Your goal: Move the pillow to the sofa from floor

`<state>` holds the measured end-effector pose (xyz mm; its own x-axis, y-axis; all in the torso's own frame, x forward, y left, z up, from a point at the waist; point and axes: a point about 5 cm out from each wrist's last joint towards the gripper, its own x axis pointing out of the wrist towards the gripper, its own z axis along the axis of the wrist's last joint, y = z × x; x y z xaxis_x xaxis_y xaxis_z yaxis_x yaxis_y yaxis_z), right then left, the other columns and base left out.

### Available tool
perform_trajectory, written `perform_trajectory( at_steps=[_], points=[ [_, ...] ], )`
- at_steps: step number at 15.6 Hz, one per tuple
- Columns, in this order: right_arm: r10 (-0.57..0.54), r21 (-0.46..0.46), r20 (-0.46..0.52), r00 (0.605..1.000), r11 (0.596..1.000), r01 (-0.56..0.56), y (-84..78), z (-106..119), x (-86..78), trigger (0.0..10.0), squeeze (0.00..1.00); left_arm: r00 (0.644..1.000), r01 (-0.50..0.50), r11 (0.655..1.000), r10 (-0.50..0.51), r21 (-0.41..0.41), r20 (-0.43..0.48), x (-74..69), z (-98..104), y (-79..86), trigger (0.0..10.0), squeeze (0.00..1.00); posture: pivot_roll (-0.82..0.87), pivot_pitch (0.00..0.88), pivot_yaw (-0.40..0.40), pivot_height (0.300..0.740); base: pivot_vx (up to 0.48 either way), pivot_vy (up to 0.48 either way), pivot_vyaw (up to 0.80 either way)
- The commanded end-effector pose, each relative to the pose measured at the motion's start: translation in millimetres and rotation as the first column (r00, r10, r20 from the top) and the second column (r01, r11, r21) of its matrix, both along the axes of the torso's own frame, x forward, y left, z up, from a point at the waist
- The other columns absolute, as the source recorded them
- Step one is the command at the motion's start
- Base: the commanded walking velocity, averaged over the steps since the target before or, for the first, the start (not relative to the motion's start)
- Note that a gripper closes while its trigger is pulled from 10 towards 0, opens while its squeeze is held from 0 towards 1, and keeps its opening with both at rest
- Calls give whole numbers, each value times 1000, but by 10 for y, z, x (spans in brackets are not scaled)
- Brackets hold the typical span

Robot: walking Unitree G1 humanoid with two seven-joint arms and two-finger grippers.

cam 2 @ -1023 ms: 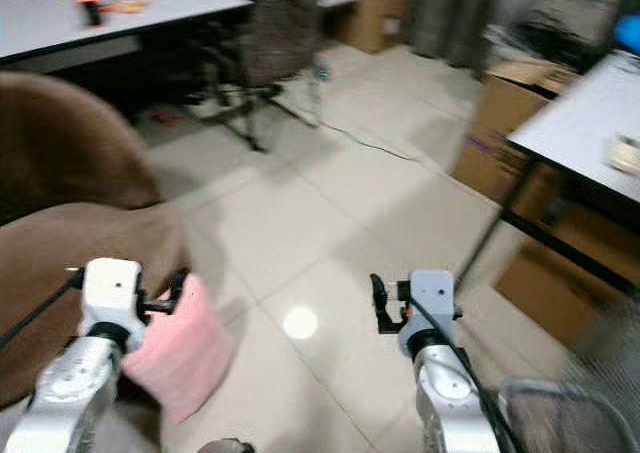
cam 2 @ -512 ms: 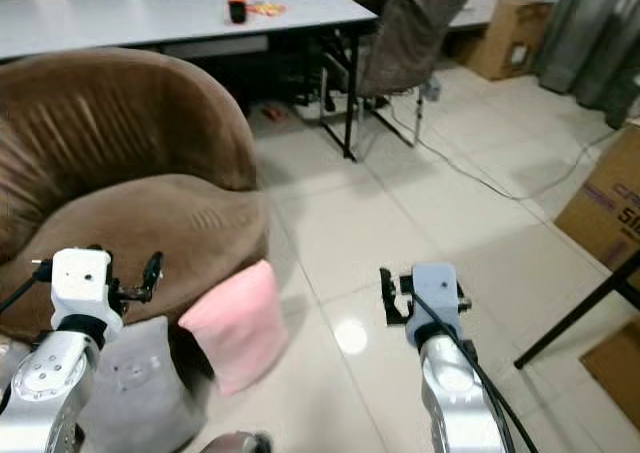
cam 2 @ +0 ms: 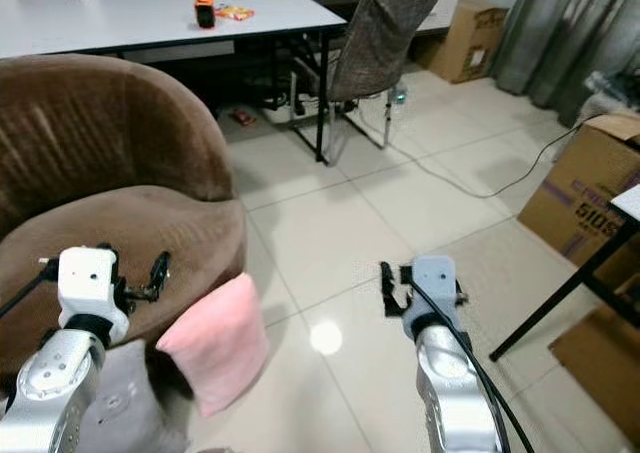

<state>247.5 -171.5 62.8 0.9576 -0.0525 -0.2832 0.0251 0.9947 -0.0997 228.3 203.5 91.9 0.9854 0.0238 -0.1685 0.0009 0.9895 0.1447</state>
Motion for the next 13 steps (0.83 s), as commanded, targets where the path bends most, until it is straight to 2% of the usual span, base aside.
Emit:
perform_trajectory(
  at_steps=[1, 3, 13],
  points=[
    [5, -14, -12, 1000, 1000, -5, -46, 3, 11, 10000, 1000, 1000, 16, 1000, -16, 0, 21, 10, 36, -66, 10000, 0, 10, 0, -42, 740, 364, 0, 0],
    [32, -11, -5, 999, 999, -32, -26, 19, 20, 10000, 1000, 1000, 7, 1000, -7, -2, 21, 10, 29, -55, 10000, 0, 8, 3, -44, 740, 366, 0, 0],
    [22, -1, -15, 1000, 1000, -22, -28, 4, 101, 10000, 1000, 1000, -2, 1000, 2, 15, 18, 30, 50, -22, 10000, 0, 25, 11, -49, 740, 357, 0, 800]
  ],
)
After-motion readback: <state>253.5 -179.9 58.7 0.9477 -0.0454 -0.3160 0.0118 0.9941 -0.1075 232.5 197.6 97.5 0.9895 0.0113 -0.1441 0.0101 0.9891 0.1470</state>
